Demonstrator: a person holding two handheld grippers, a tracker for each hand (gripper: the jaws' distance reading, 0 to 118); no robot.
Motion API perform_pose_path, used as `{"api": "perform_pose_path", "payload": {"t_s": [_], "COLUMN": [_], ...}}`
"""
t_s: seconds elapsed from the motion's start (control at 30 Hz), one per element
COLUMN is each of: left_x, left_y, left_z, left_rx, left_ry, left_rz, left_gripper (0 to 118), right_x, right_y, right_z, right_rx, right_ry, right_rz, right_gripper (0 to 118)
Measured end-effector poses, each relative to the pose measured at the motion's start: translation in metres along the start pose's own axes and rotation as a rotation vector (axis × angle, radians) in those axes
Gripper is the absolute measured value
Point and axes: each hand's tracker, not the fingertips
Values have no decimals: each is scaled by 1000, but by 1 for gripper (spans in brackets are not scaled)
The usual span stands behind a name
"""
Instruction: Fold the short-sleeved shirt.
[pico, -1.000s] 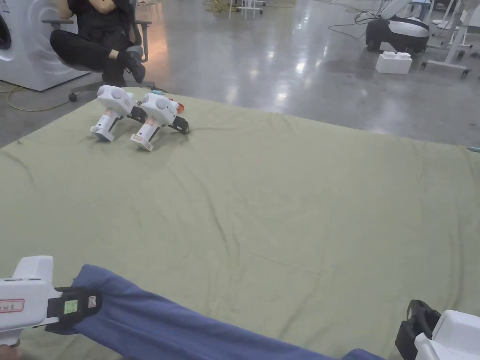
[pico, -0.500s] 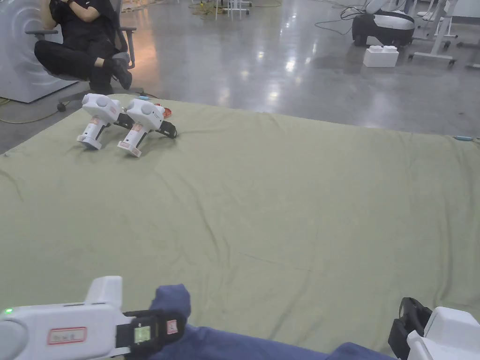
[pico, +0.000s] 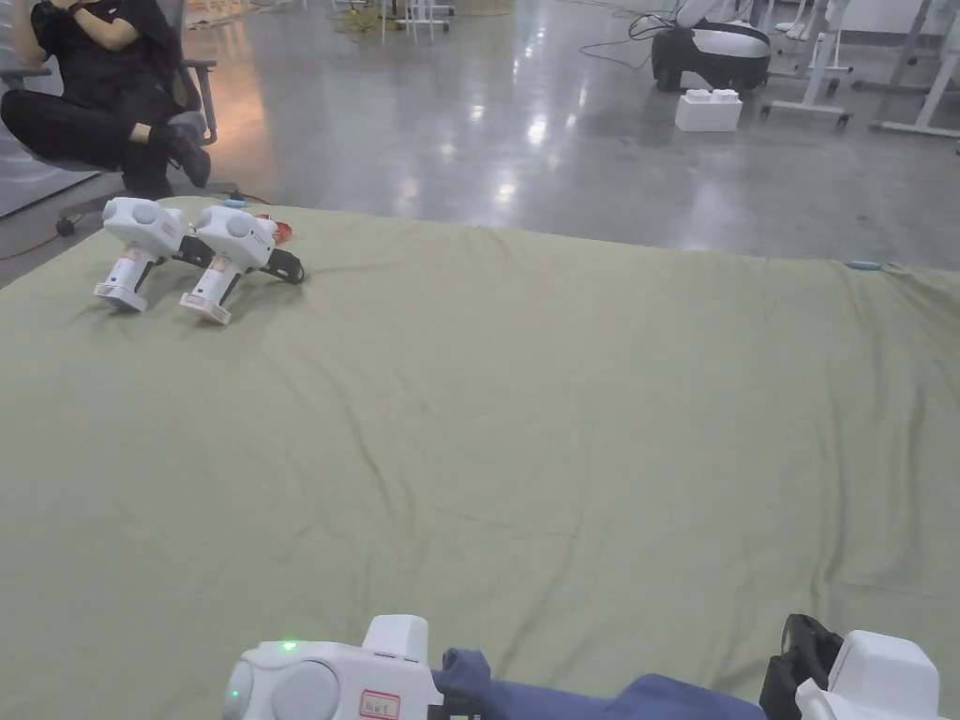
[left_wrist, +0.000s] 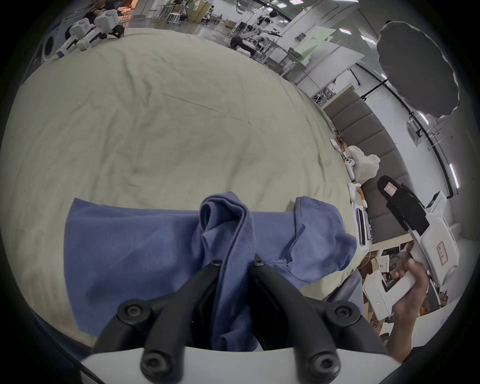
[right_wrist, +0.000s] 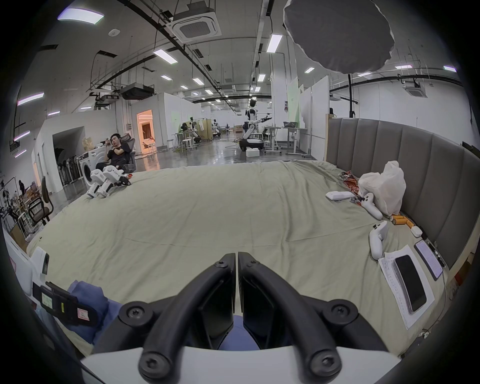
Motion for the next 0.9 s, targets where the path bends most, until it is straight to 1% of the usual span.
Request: {"api": "perform_pose_path", "payload": {"t_s": [0.1,0.2,0.23,0.37,0.4,0.43,0.47,0.5,0.53,0.57,0.6,0.63,0.67,0.73,0.77,0.87,0.9], "left_x": [9,12,11,11,11,11,11,11,11,11,11,10,9,9,10,14,16], "left_y": [-3,-3,-2,0,1,2,4,5,6,7,8,8,8,7,5,-1,-3], "left_z": [-8,-16,-16,0,7,15,22,29,37,40,42,41,38,28,22,-3,-11], "left_rx": [-19,-29,-29,7,20,32,48,66,83,91,102,113,114,86,63,-42,-65], "left_ry": [-1,42,36,-26,-39,-52,-61,-77,-89,-87,-78,-63,-42,15,23,23,27], "left_rz": [-18,-25,-20,19,25,27,24,18,12,11,14,14,9,-3,-12,-55,-61], "left_gripper": [9,10,15,55,59,59,58,53,45,31,22,17,13,9,7,7,5], "right_x": [2,2,2,2,2,3,3,3,3,4,4,4,4,3,3,3,3], "right_y": [-2,-2,-2,-3,-3,-3,-4,-4,-4,-5,-5,-5,-5,-5,-5,-5,-6], "right_z": [-1,-1,-1,0,0,1,1,1,1,1,0,0,0,0,1,0,0], "right_rx": [-6,-10,-10,-15,-15,-16,-17,-18,-20,-20,-21,-22,-23,-24,-24,-28,-29], "right_ry": [-6,-6,-6,-3,-3,-4,-4,-4,-4,-5,-4,-3,-3,-1,-1,-2,-2], "right_rz": [0,2,4,7,8,9,10,10,10,10,10,10,10,10,10,15,17], "right_gripper": [1,1,1,1,1,2,2,2,2,2,2,2,2,2,2,2,2]}}
